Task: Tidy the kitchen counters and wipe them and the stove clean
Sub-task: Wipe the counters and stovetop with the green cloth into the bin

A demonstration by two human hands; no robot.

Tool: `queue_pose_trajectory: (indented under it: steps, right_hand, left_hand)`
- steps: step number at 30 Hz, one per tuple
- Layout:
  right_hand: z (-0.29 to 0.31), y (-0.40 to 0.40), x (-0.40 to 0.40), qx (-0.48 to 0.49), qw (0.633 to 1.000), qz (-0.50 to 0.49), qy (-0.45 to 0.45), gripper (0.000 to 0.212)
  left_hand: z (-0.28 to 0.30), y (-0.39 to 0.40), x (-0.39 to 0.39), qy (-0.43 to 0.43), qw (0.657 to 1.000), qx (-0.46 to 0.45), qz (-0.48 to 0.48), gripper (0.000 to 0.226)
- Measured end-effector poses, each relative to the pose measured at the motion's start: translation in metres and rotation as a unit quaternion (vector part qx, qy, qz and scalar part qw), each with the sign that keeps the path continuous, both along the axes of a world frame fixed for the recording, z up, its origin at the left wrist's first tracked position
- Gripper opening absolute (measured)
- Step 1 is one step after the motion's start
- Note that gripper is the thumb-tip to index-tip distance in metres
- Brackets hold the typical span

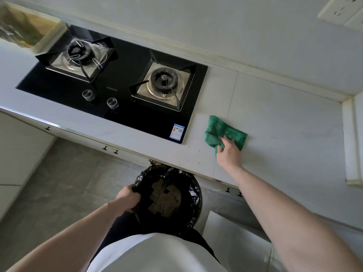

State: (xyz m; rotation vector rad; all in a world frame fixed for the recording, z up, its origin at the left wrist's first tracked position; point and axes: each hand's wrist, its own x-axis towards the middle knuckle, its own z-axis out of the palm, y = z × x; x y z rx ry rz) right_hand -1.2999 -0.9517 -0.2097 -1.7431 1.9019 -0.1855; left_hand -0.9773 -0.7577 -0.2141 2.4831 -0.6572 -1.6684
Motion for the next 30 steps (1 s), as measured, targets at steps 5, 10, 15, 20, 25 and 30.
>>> queue_pose_trajectory:
  steps: [5,10,15,20,25,30]
  right_hand:
    - [0.005,0.036,0.02,0.01,0.996,0.083,-0.032,0.044]
    - [0.025,0.083,0.048,0.054,0.985,0.157,-0.041,0.044]
    - [0.046,0.12,0.072,0.084,0.951,0.294,-0.049,0.039]
    - [0.059,0.113,0.069,0.026,0.951,0.294,-0.091,0.033]
    - [0.082,0.069,0.042,-0.08,0.971,0.182,-0.132,0.026]
    - [0.068,0.032,0.032,-0.113,0.985,0.098,-0.084,0.029]
  left_hand:
    - [0.002,-0.001,-0.002,0.009,1.0,0.005,-0.007,0.046]
    - [0.005,-0.003,0.001,0.007,1.0,0.004,-0.002,0.051]
    - [0.006,-0.002,-0.002,-0.005,1.0,-0.004,-0.017,0.043]
    - [0.006,0.0,-0.004,0.0,1.0,-0.006,-0.017,0.043]
    - [0.009,0.0,-0.006,0.003,1.0,-0.001,-0.02,0.045]
    - [0.011,0.001,-0.005,0.002,1.0,0.004,-0.017,0.05]
